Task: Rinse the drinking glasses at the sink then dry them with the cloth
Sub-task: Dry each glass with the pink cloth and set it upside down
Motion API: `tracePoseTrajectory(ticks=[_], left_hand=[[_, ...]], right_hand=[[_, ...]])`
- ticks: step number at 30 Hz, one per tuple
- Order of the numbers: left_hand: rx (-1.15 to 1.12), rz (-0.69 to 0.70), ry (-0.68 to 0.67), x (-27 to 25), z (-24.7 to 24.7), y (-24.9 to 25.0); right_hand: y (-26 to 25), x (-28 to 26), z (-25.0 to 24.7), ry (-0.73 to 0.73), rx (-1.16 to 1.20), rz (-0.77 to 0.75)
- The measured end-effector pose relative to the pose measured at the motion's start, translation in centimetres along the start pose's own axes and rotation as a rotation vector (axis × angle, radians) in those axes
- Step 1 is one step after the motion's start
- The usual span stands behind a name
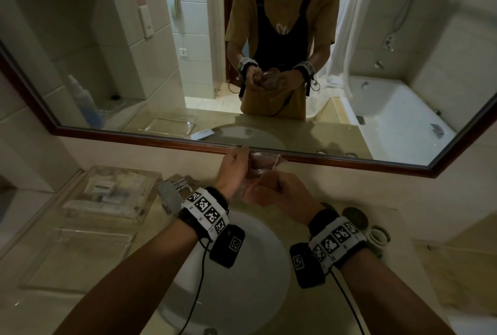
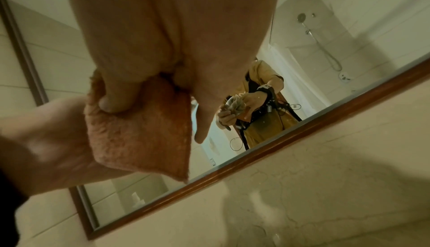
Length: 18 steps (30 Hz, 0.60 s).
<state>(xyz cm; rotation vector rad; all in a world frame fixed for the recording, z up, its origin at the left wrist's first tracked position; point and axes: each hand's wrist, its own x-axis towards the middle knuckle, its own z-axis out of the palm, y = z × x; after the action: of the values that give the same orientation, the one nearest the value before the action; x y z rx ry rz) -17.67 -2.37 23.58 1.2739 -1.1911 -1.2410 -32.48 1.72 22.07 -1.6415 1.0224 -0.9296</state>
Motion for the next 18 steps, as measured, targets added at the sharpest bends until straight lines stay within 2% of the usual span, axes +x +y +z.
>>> tracePoseTrajectory(ticks=[5, 10, 12, 15, 18], left_hand=[[-0.037, -0.177, -0.104, 0.2, -0.4, 0.0], [-0.128, -0.176, -0.083, -0.2, 0.3, -0.2], [-0.106, -0.070, -0.023, -0.4, 0.7, -0.3], [0.015, 0.203, 0.027, -0.6, 1.0, -0.6], [0.081, 0.277, 0.013, -0.3, 1.2, 0.0]], right_hand=[[0.4, -0.2, -0.5, 0.001, -0.041, -0.030], [0.6, 0.2, -1.0, -0.017, -0.142, -0.037], [-0.1, 0.2, -1.2, 0.000, -0.096, -0.036], [-0.3, 0.1, -1.7, 0.045, -0.011, -0.038], [-0.1, 0.1, -1.5, 0.072, 0.057, -0.072]])
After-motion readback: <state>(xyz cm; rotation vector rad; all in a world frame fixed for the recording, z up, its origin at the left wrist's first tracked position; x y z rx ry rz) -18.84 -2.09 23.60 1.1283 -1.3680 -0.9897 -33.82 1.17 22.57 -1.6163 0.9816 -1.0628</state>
